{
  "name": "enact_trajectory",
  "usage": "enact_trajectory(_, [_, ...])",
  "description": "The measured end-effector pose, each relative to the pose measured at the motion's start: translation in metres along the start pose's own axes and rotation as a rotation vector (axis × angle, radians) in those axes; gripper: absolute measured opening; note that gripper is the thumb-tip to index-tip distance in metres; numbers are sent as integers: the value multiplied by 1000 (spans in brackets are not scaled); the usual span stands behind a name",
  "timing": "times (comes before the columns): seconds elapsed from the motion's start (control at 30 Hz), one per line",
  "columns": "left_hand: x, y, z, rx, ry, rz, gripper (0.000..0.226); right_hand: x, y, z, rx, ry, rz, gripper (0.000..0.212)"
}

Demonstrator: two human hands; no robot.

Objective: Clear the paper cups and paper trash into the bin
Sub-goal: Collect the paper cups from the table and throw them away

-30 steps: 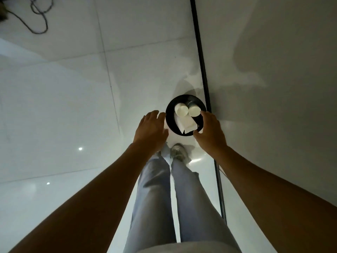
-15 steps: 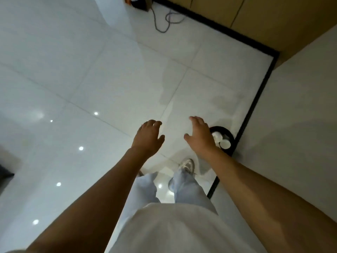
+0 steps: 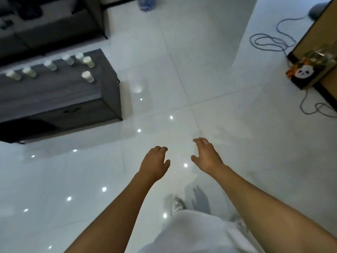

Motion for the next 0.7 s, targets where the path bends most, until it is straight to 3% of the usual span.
enact_trajectory(0.17, [-13, -66, 105, -82, -163, -89, 48, 53, 17, 131, -140, -218, 71, 64])
enact_trajectory(0.37, [5, -134, 192, -176, -305, -195, 46, 130, 10, 242, -271, -385, 112, 65])
enact_trajectory(0.7, [137, -275, 301, -279, -421, -339, 46, 319, -27, 398, -378, -503, 118, 64])
Point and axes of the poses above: each hand's wrist, its own x-axis towards the middle knuckle, its own y-axis out of the palm, z = x × y, the point moved 1 cm from there along x, towards the middle knuckle, and after that the axes turned 8 degrees about -x, right-handed, at the moved point
